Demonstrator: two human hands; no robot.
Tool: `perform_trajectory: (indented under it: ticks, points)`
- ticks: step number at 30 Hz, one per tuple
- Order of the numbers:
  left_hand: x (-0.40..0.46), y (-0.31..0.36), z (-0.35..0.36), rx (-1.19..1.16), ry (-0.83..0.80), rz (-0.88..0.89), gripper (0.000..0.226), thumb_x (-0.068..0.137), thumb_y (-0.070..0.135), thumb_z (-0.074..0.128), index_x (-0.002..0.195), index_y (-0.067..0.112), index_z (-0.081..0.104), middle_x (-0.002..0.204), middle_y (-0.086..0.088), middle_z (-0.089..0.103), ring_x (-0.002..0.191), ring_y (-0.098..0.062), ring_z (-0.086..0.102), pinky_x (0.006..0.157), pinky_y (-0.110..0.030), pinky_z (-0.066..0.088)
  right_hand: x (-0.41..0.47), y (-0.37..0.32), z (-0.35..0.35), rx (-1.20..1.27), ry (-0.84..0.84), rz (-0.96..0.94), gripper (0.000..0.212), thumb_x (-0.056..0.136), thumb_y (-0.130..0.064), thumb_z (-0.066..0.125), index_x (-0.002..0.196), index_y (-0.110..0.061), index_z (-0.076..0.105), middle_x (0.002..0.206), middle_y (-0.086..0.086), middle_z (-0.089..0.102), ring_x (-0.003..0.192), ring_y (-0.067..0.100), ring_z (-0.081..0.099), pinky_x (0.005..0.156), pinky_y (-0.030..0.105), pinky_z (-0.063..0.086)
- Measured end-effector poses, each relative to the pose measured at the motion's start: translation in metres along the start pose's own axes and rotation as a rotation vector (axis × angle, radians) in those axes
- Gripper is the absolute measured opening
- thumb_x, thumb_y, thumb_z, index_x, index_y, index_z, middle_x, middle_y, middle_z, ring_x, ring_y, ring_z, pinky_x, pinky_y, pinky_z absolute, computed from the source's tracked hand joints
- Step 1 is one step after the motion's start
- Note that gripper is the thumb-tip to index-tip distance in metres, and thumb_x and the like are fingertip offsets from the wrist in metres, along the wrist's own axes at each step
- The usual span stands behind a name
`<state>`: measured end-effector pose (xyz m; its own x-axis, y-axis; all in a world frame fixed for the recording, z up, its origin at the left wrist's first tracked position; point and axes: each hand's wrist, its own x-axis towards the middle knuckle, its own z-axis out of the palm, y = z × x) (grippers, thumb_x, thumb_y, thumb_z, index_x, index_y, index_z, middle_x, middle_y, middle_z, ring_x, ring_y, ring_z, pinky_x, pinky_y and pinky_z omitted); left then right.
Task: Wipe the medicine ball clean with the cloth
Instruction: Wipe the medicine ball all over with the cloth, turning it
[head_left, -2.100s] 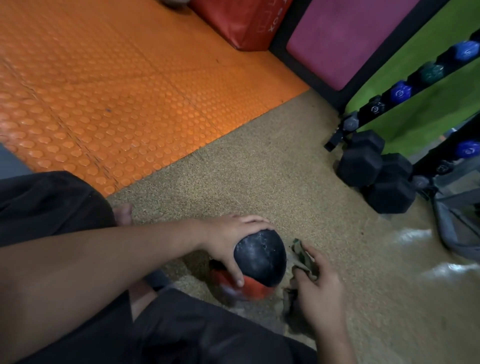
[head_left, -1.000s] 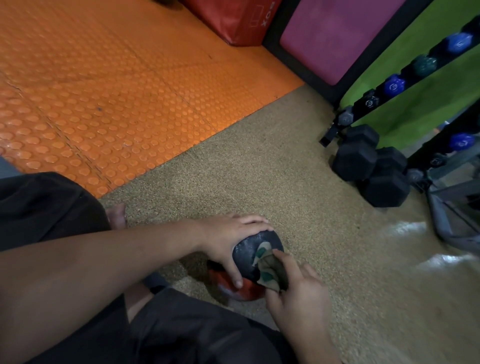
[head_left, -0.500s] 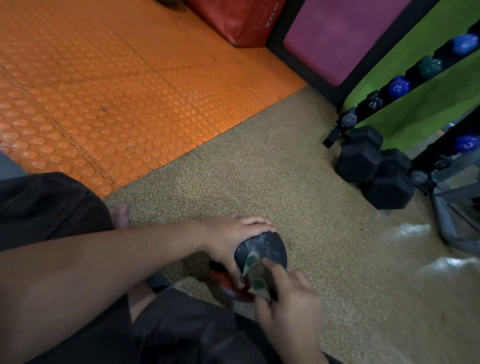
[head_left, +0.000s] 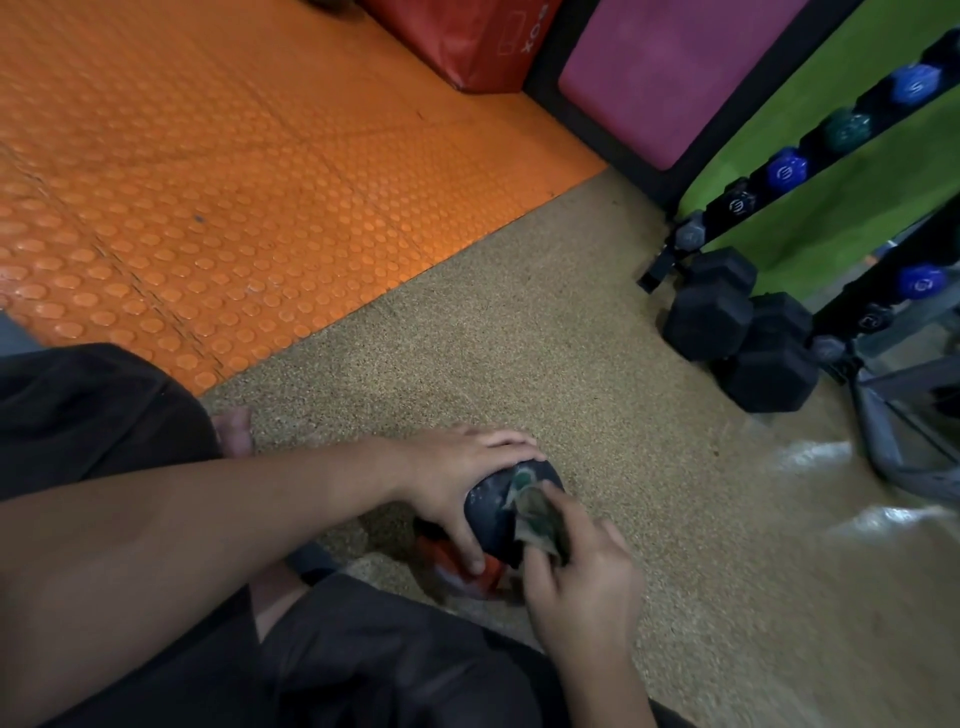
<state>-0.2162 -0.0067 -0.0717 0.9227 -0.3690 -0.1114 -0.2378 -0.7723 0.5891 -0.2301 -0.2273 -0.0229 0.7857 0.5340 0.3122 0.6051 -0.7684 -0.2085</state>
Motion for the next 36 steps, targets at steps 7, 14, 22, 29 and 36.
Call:
perform_trajectory:
  ticks: [7,14,22,29,36]
  points:
    - [-0.003,-0.012,0.003,-0.037,0.007,0.033,0.139,0.056,0.072,0.091,0.159,0.056,-0.001,0.167,0.030,-0.003,0.158,-0.019,0.011,0.128,-0.054,0.021,-0.010,-0.018,0.011,-0.129,-0.115,-0.103,0.053,0.074,-0.039,0.061,0.118,-0.015,0.075,0.090,-0.003,0.077,0.071,0.019,0.069,0.055,0.027,0.053]
    - [-0.001,-0.005,0.004,0.000,0.026,0.021,0.137,0.061,0.069,0.091,0.163,0.049,0.001,0.169,0.025,-0.002,0.157,-0.018,0.012,0.129,-0.045,0.018,-0.015,-0.015,0.009,0.053,-0.113,-0.024,0.051,0.074,-0.043,0.059,0.120,-0.026,0.074,0.085,-0.007,0.074,0.075,0.015,0.069,0.062,0.026,0.053]
    - [0.001,-0.002,0.010,-0.014,0.063,-0.014,0.139,0.058,0.076,0.089,0.163,0.047,0.003,0.170,0.023,0.000,0.156,-0.021,0.015,0.128,-0.042,0.018,-0.014,-0.004,0.008,0.041,0.025,0.096,0.044,0.073,-0.039,0.063,0.115,-0.035,0.071,0.082,-0.006,0.073,0.071,0.022,0.069,0.058,0.030,0.052]
    - [0.003,-0.002,0.009,0.021,0.035,0.005,0.117,0.085,0.047,0.082,0.164,0.047,-0.004,0.170,0.025,-0.005,0.152,-0.028,0.025,0.122,-0.042,0.023,-0.018,-0.024,0.020,-0.024,-0.068,-0.129,0.050,0.072,-0.040,0.061,0.120,-0.030,0.072,0.118,-0.012,0.073,0.088,0.015,0.065,0.066,0.026,0.055]
    - [0.000,0.002,0.005,-0.002,0.032,-0.023,0.138,0.060,0.076,0.088,0.165,0.043,0.005,0.169,0.024,0.000,0.155,-0.023,0.017,0.128,-0.045,0.021,-0.002,0.003,0.022,0.397,0.091,0.267,0.041,0.070,-0.028,0.069,0.110,-0.020,0.070,0.114,-0.012,0.039,0.107,-0.004,0.051,0.097,0.016,0.044]
